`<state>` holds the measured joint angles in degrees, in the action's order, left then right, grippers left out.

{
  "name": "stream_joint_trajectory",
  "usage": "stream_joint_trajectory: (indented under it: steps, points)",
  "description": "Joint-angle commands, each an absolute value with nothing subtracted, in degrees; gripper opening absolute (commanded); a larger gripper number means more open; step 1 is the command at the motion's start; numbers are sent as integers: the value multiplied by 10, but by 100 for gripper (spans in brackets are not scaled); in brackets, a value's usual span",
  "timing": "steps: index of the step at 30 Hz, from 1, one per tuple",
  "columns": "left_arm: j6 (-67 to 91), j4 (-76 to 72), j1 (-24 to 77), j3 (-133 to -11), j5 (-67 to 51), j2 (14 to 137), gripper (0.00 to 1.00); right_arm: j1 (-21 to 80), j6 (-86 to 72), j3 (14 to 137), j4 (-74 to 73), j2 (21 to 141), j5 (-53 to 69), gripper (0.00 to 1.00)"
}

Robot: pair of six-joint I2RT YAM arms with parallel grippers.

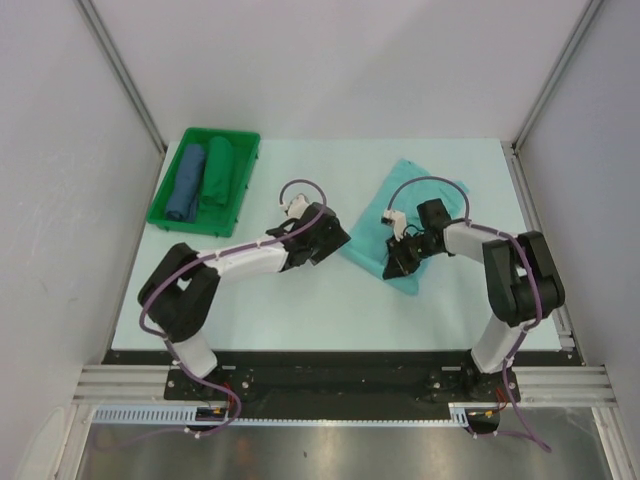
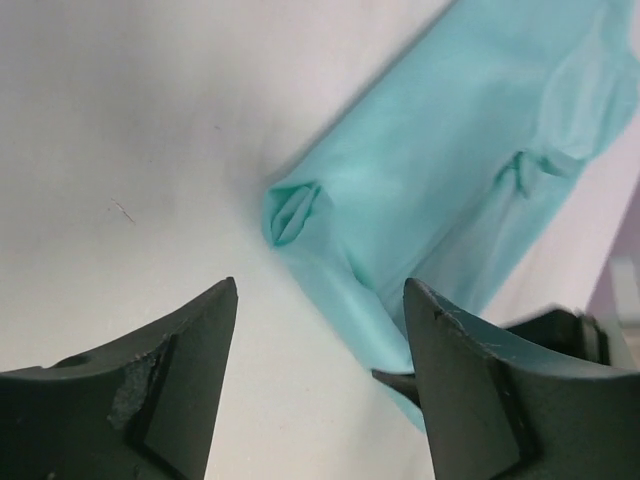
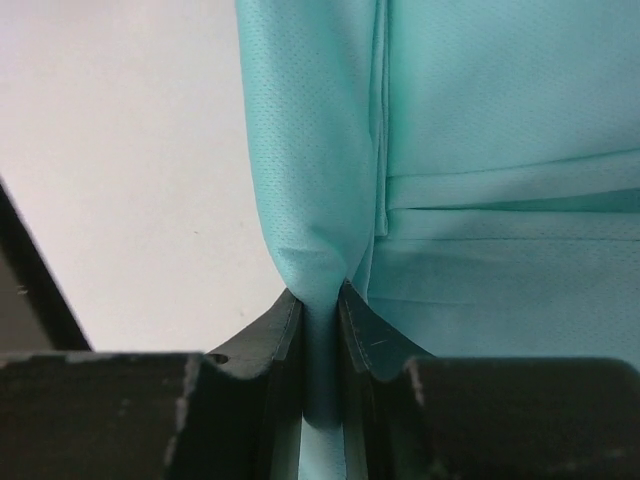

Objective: Roll the t-shirts
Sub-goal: Roll the T-shirt to the center of the board.

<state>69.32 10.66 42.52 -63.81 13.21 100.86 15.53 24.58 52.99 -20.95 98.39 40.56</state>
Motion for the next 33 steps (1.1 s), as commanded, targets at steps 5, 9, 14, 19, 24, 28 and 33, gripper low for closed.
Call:
stream_joint_trajectory:
  steps: [5,9,14,19,24,28,33]
  points:
    - [639,-62,461,-548,134,961,54,97,222,598,-309,1086,527,18]
    - [650,-125,477,-544,113,1004,44,83,214,610,-319,1109,539,18]
    - [650,-210,484,-558,85,1048,36,68,212,616,-326,1125,542,16]
    - [660,-202,486,-584,80,1077,32,59,211,625,-333,1138,545,16]
    - [667,-226,487,-588,66,1091,28,52,209,629,-335,1148,549,16]
    - [673,-260,489,-575,50,1078,25,51,208,631,-337,1150,548,16]
    - [679,-282,495,-568,44,1062,22,50,205,635,-337,1151,546,16]
